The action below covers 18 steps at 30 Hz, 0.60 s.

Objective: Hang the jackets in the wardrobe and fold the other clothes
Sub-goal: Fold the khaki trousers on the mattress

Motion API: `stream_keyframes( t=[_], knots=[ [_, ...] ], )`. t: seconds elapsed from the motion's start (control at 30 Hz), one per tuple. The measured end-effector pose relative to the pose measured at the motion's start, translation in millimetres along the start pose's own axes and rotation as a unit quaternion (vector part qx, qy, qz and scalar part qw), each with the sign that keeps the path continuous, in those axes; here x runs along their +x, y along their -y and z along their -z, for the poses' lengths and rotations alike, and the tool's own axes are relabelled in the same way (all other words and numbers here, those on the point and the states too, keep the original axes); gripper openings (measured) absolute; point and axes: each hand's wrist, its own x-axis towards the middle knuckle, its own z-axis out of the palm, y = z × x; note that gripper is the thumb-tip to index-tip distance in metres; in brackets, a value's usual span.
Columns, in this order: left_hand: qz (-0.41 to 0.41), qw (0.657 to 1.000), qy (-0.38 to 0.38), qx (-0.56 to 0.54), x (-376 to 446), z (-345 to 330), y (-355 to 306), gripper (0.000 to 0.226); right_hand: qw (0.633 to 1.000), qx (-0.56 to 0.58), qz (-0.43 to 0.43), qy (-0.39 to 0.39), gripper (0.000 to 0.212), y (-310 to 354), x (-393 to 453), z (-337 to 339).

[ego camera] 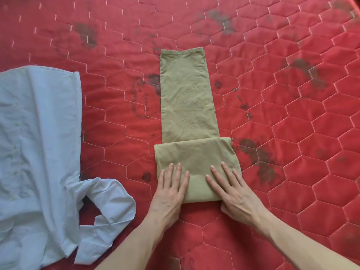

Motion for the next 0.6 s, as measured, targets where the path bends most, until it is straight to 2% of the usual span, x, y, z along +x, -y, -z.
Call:
stream_keyframes(
  t=[0.13,0.23,0.33,0.47,0.53,0.6],
  knots=[
    [0.04,0.999,0.027,-0.002,1.3,1.0,-21.2,0.079,0.999,0.008,-0.044,-0.021,0.101,14.5,0.3,-3.2],
    [0.042,0.999,0.035,-0.005,2.1,14.0,-21.6,0.082,0.996,0.043,-0.073,-0.024,0.1,19.3,-0.3,0.7],
    [0.039,0.995,0.074,-0.051,1.3,39.3,-12.9,0.086,0.992,0.084,-0.095,-0.029,0.095,18.1,-1.7,10.9],
    [-0.046,0.986,-0.035,-0.156,-5.8,51.2,12.2,0.066,0.984,0.12,-0.093,-0.093,0.07,10.8,-13.8,27.5],
    [-0.073,0.976,-0.021,-0.205,-13.1,52.9,26.9,0.06,0.978,0.145,-0.095,-0.114,0.057,5.8,-20.5,39.9],
    [-0.061,0.962,0.021,-0.264,-23.4,60.5,36.3,0.054,0.972,0.166,-0.101,-0.129,0.048,2.2,-27.4,53.3]
  ],
)
